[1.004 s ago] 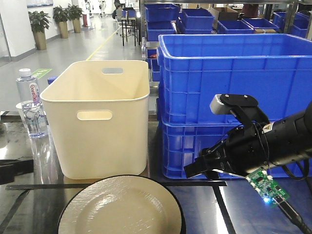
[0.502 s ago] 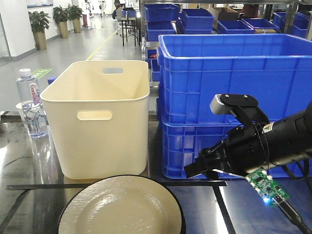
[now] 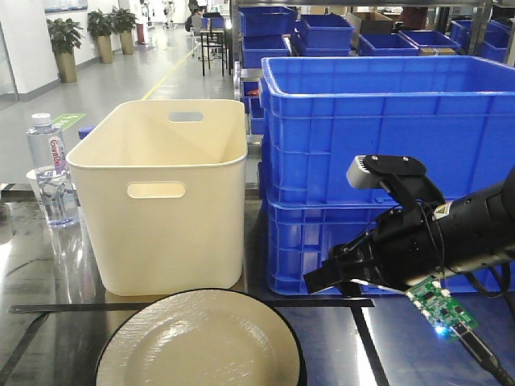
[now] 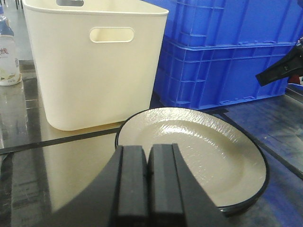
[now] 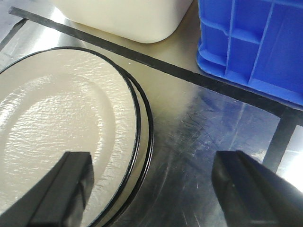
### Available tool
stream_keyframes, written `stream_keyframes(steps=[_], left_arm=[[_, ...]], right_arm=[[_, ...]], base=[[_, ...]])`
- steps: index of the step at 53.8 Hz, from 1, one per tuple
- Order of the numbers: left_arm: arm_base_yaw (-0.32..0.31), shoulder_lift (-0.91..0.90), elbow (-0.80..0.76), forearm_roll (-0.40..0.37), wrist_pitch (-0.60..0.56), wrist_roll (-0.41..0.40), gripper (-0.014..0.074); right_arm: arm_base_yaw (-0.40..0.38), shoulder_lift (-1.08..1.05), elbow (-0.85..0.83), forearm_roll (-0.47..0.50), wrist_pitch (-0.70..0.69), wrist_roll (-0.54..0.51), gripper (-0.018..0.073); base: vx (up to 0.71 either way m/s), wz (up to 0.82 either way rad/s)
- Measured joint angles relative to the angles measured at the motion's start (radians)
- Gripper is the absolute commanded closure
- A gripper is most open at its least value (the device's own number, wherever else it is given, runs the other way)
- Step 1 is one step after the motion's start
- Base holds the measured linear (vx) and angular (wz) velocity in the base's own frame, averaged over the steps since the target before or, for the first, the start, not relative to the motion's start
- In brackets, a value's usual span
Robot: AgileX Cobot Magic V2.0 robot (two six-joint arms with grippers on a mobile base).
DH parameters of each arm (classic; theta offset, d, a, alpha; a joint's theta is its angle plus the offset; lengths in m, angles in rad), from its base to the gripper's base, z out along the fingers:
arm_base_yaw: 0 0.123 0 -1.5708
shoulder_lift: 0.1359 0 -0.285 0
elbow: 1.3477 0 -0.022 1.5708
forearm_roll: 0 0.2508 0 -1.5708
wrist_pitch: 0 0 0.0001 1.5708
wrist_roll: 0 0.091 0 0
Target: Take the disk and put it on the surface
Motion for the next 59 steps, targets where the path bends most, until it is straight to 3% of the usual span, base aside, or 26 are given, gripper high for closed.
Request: stream_keyframes(steps=[9, 15, 21, 26, 34, 40, 51, 59], left_arm=[[0.000, 0.000, 0.000, 0.003, -0.053, 0.001, 0.0595], [0.000, 0.000, 0.000, 0.089, -0.106, -0.046, 0.0595], [0.000, -0.002, 0.000, 0.280, -0.127, -0.208, 0.0595], [0.000, -0.032, 0.026, 0.437, -0.150, -0.411, 0.0595], [0.000, -0.159, 0.166, 0.613, -0.281, -0.640, 0.0595], [0.000, -0.290, 0.311, 0.708, -0.383, -0.749, 0.0595], [0.000, -0.395, 0.560, 0.803, -0.527, -0.812, 0.0595], [0.000, -0.397, 0.594, 0.903, -0.545, -0.823, 0.0595]], right_arm=[[0.000, 0.000, 0.000, 0.000, 0.000, 0.000, -0.0015], [0.000, 0.000, 0.000, 0.000, 0.000, 0.000, -0.0015], [0.000, 0.000, 0.000, 0.000, 0.000, 0.000, -0.0015], [0.000, 0.000, 0.000, 0.000, 0.000, 0.000, -0.0015], [0.000, 0.000, 0.000, 0.000, 0.000, 0.000, -0.0015], [0.000, 0.000, 0.000, 0.000, 0.000, 0.000, -0.0015], [0.000, -0.001, 0.000, -0.001, 0.005, 0.000, -0.0015], [0.000, -0.002, 0.000, -0.002, 0.006, 0.000, -0.0015]], base=[[0.00, 0.00], [0.00, 0.00], [0.00, 0.00], [0.00, 0.00], [0.00, 0.00], [0.00, 0.00], [0.00, 0.01], [0.00, 0.00]])
